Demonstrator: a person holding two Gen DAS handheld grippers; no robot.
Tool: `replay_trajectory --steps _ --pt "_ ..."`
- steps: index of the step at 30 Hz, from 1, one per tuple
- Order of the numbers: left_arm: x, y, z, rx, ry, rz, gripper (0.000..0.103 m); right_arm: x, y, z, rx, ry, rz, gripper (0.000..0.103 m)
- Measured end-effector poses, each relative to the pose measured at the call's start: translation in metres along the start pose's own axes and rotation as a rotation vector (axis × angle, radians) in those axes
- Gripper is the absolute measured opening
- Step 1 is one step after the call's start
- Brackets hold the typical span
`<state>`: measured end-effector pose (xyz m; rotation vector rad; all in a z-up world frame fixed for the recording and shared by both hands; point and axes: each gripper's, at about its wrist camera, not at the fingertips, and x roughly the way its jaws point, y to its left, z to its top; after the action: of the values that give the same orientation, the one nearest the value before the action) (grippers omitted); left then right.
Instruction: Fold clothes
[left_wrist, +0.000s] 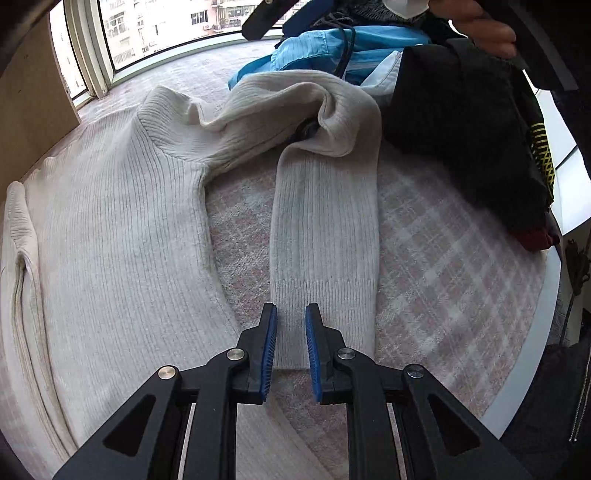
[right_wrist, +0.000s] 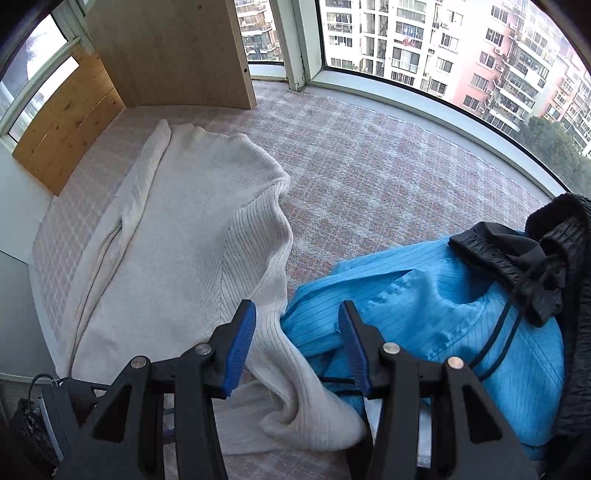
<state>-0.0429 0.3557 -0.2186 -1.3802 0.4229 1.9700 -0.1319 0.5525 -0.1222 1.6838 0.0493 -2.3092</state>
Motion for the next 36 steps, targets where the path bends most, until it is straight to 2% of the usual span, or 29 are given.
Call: replay_trajectory --steps 2,3,4,7,10,12,14,18,22,26,30,31,32,33,36 --pt "-0.001 -0.001 0.0 -0.007 -0.009 -0.019 0.015 0.018 0.004 0.017 -0.012 0.035 -0.006 0.047" --pt "-0.002 0.0 -0.001 -0.018 -0.012 -0.039 0.005 0.028 0.006 0.025 -0.024 0.052 -0.015 0.047" --pt "-0.003 0.001 -0.002 -0.038 -0.012 -0.074 0.003 0.038 0.009 0.033 -0.043 0.067 -0.034 0.047" --pt "-0.02 -0.007 -0.006 -0.068 -0.039 -0.172 0.002 0.066 0.017 0.052 -0.096 0.117 -0.084 0.047" --pt "-0.054 -0.032 -0.011 -0.031 -0.096 -0.266 0.002 0.085 0.017 0.063 -0.125 0.15 -0.116 0.047" --pt "-0.08 -0.052 -0.015 0.017 -0.134 -0.324 0.002 0.093 0.012 0.068 -0.105 0.163 -0.088 0.047" --pt "-0.101 -0.068 -0.019 0.051 -0.156 -0.369 0.002 0.098 0.005 0.071 -0.052 0.173 -0.019 0.047" --pt "-0.126 -0.082 -0.018 0.073 -0.17 -0.45 0.002 0.107 -0.009 0.073 0.064 0.193 0.096 0.047" --pt "-0.131 -0.086 -0.02 0.088 -0.151 -0.384 0.002 0.098 -0.004 0.067 0.063 0.181 0.128 0.047" --pt "-0.112 -0.065 -0.032 -0.005 -0.102 -0.329 0.002 0.093 0.017 0.058 -0.04 0.183 0.069 0.047" --pt "-0.098 -0.063 -0.042 -0.034 -0.084 -0.326 0.002 0.099 0.03 0.05 -0.083 0.196 0.014 0.046" --pt "-0.1 -0.064 -0.045 -0.039 -0.088 -0.333 0.002 0.1 0.032 0.048 -0.088 0.197 0.0 0.034" --pt "-0.103 -0.065 -0.047 -0.039 -0.093 -0.334 0.002 0.101 0.032 0.047 -0.087 0.198 -0.008 0.012" --pt "-0.106 -0.066 -0.05 -0.039 -0.098 -0.334 0.002 0.098 0.029 0.047 -0.068 0.198 0.002 0.007" --pt "-0.124 -0.066 -0.057 -0.055 -0.132 -0.315 0.002 0.089 0.017 0.051 -0.004 0.188 0.036 0.006"
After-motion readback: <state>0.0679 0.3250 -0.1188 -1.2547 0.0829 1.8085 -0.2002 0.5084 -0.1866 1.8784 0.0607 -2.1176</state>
